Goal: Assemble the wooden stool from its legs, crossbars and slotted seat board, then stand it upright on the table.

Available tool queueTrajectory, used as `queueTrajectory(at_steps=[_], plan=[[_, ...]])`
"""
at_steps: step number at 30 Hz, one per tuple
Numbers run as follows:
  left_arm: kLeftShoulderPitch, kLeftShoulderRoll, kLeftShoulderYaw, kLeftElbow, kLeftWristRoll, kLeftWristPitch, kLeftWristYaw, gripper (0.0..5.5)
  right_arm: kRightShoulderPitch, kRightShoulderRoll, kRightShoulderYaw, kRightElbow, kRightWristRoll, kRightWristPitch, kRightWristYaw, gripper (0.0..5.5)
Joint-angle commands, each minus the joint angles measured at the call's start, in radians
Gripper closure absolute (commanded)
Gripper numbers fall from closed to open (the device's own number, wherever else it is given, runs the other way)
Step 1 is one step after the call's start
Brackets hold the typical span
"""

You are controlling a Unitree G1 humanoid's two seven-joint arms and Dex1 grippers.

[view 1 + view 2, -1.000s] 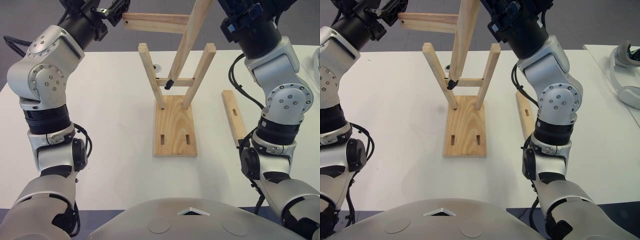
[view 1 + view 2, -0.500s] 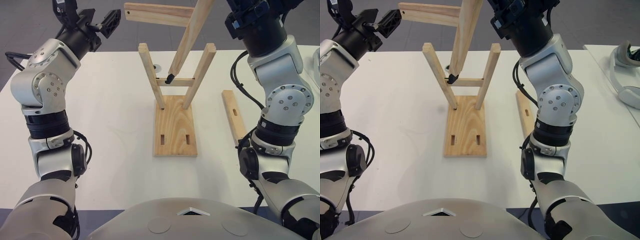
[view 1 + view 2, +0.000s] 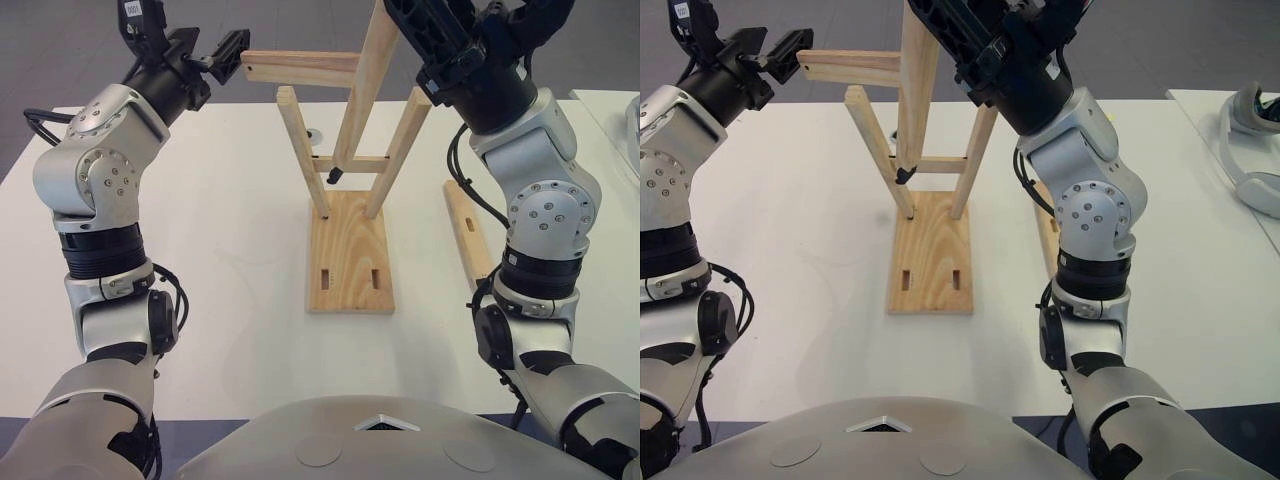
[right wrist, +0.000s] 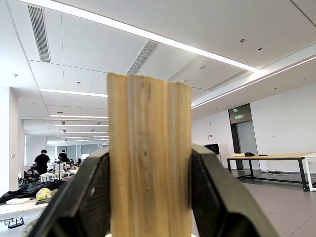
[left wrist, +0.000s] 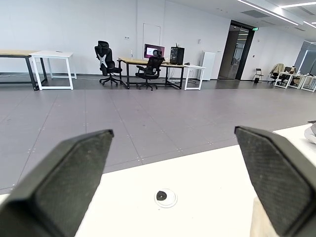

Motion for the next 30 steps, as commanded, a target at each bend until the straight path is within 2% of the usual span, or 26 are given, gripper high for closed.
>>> queueTrajectory(at_steps=[1,12,30], plan=[[-0.007,-0.007,-0.007,-0.01,0.013,0.013,-0.004,0.96,-0.016,0.022,0.008,0.004,-0.018,-0.015,0.0,3.45],[0.005,-0.024,-0.012,-0.028,0.011,0.014,0.004,0.96,-0.021,0.082,0.048,0.059,-0.076,-0.042,0.026,3.45],[0.015,-0.056,0.001,-0.049,0.03,0.013,0.014,0.96,-0.033,0.106,0.076,0.134,-0.198,-0.101,0.073,3.45]])
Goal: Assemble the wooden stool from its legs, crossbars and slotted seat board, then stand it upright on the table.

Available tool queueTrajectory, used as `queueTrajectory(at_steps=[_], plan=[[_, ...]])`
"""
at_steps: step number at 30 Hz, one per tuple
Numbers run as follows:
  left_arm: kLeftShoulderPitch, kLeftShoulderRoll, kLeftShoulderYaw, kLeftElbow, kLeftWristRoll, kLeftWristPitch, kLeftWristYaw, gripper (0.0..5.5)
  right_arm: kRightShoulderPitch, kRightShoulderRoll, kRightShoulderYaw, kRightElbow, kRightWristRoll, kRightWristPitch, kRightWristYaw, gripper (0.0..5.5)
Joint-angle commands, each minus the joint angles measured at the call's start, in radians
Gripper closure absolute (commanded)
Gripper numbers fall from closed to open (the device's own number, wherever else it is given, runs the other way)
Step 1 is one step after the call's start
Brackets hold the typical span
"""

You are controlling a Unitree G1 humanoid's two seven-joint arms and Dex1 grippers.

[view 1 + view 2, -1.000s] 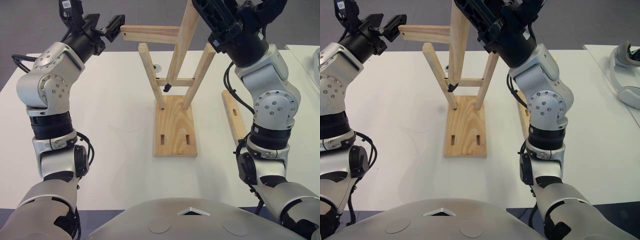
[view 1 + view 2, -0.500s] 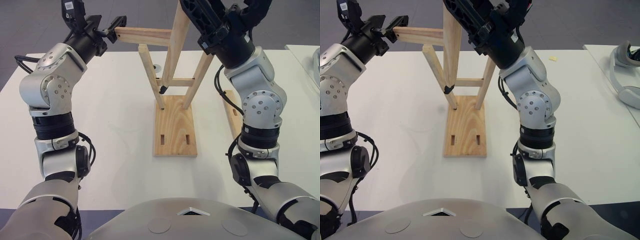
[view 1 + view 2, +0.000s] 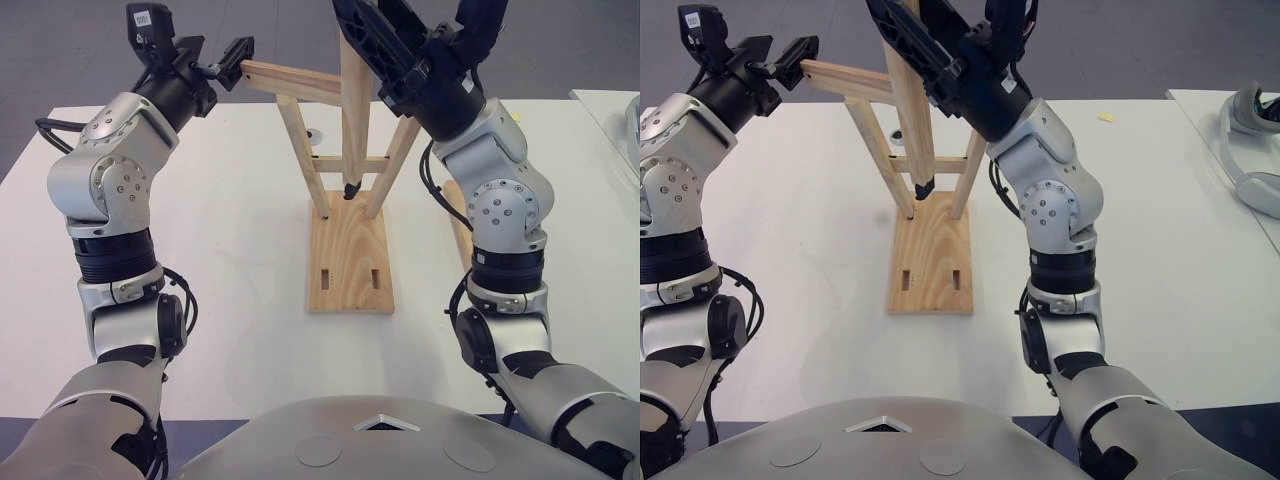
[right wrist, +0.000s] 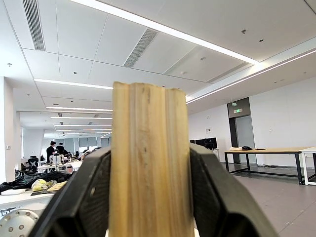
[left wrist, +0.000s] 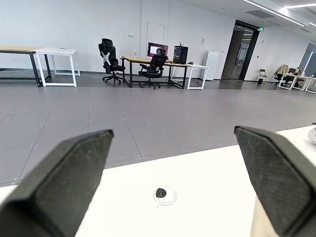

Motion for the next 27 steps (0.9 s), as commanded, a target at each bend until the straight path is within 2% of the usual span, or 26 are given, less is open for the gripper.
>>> queueTrajectory(at_steps=[1,15,27], plan=[[-0.007,-0.008,-0.005,-0.024,-0.001,0.008,-0.009,0.96,-0.03,0.012,-0.001,0.009,-0.019,-0.016,-0.003,3.45],[-0.013,-0.02,-0.009,-0.013,0.013,-0.002,-0.011,0.96,-0.075,0.048,-0.054,-0.005,0.003,-0.036,-0.04,3.45],[-0.013,-0.024,-0.008,-0.018,0.028,-0.002,-0.013,0.96,-0.03,0.06,-0.001,0.031,-0.036,-0.035,-0.003,3.45]])
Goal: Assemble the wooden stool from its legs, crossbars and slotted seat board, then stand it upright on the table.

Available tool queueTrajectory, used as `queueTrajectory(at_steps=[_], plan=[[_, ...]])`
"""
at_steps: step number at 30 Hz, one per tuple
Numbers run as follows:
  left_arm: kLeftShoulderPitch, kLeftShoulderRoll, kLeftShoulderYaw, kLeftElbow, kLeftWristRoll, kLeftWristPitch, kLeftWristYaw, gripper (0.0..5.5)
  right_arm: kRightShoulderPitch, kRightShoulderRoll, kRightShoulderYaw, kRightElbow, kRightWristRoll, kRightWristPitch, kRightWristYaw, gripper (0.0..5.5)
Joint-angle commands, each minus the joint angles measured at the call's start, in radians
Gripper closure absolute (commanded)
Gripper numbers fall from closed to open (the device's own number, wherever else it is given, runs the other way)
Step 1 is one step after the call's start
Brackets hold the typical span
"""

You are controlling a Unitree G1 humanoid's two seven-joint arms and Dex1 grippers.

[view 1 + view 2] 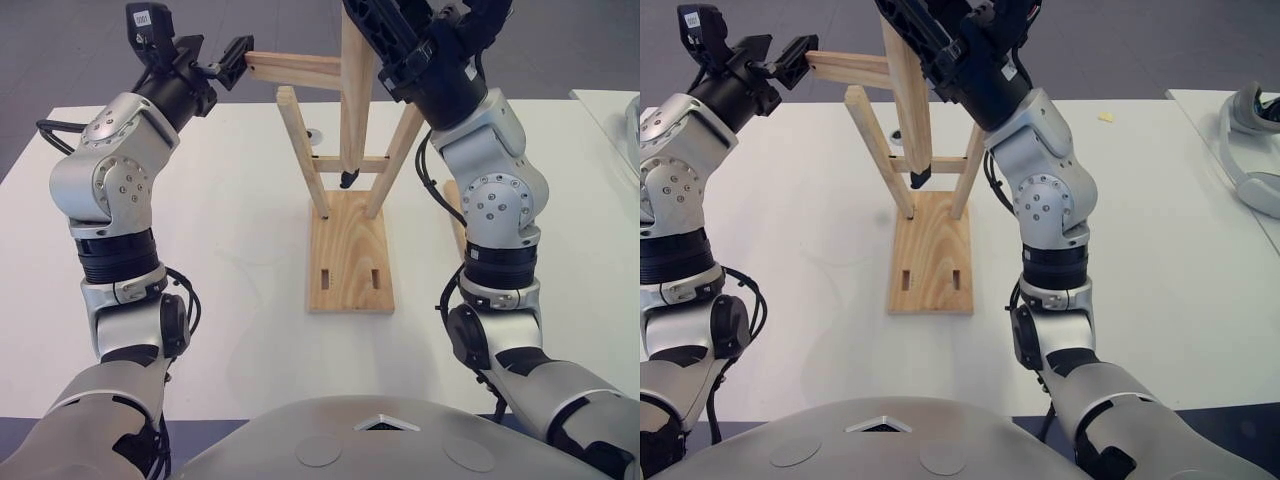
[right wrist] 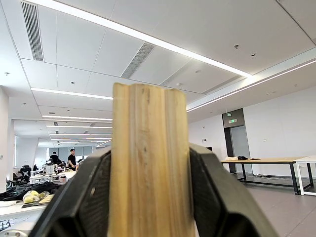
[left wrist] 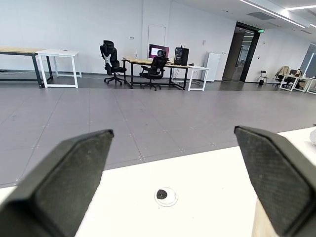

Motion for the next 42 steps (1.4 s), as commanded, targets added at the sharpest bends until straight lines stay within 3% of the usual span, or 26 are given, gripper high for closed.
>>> queueTrajectory(at_steps=[1,12,17,23,33,39,42], plan=[[-0.013,-0.011,-0.015,-0.013,0.003,-0.001,-0.01,0.96,-0.006,0.009,0.01,0.019,-0.011,-0.003,0.006,3.45],[-0.017,-0.028,0.0,-0.014,-0.004,0.004,-0.014,0.96,-0.028,0.012,-0.016,0.042,-0.029,-0.038,-0.002,3.45],[-0.023,-0.044,0.01,-0.012,-0.008,0.014,-0.003,0.13,-0.03,0.011,-0.021,0.041,-0.03,-0.045,-0.006,3.46],[-0.028,-0.04,0.007,0.002,0.017,0.0,0.002,0.1,-0.037,0.009,-0.027,0.045,-0.03,-0.049,-0.006,3.46],[-0.13,0.121,0.148,0.353,0.155,-0.305,0.025,0.1,-0.051,-0.025,-0.05,0.044,-0.026,-0.042,0.002,3.46],[-0.105,0.102,0.161,0.394,0.134,-0.371,0.008,0.1,-0.137,-0.041,-0.193,0.013,0.136,-0.005,-0.089,3.46],[-0.08,0.093,0.162,0.379,0.129,-0.37,0.012,0.1,-0.088,-0.089,-0.187,-0.075,0.185,0.055,-0.077,3.46]])
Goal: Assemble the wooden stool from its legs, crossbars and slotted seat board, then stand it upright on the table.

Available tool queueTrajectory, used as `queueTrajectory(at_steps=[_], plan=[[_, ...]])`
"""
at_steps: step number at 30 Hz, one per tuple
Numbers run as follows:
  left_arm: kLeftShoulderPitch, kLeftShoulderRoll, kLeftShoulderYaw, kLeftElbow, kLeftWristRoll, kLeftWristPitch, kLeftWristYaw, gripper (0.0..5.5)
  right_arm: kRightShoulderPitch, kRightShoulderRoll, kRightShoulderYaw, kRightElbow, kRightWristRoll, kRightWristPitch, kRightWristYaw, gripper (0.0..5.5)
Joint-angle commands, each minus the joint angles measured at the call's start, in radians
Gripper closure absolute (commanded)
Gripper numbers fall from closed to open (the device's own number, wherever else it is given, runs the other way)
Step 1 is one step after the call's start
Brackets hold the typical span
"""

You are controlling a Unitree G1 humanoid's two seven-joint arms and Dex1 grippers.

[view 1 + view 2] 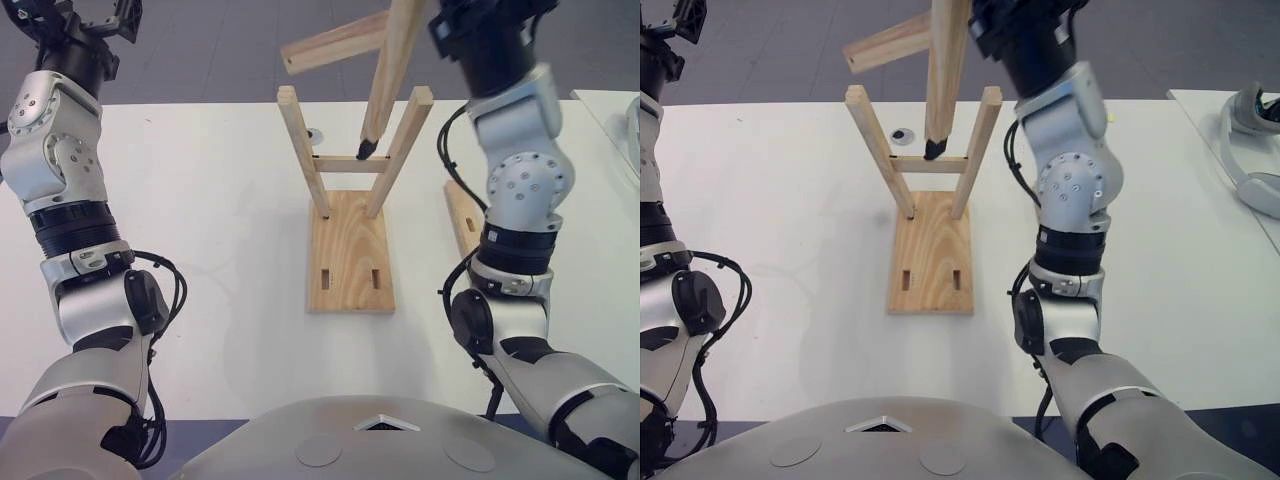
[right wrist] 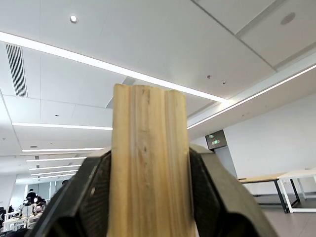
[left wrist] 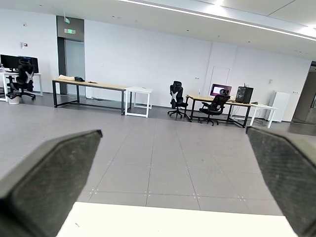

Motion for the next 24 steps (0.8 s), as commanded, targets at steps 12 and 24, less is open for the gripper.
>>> queueTrajectory(at_steps=[12,24], plan=[[0.083,-0.018,0.004,-0.06,-0.006,0.012,-0.006,0.1,0.288,-0.182,0.097,-0.232,0.006,0.104,0.169,3.46],[0.141,-0.152,-0.066,-0.339,-0.249,0.127,-0.147,0.1,0.081,0.097,-0.139,-0.08,0.452,-0.052,-0.156,3.46]])
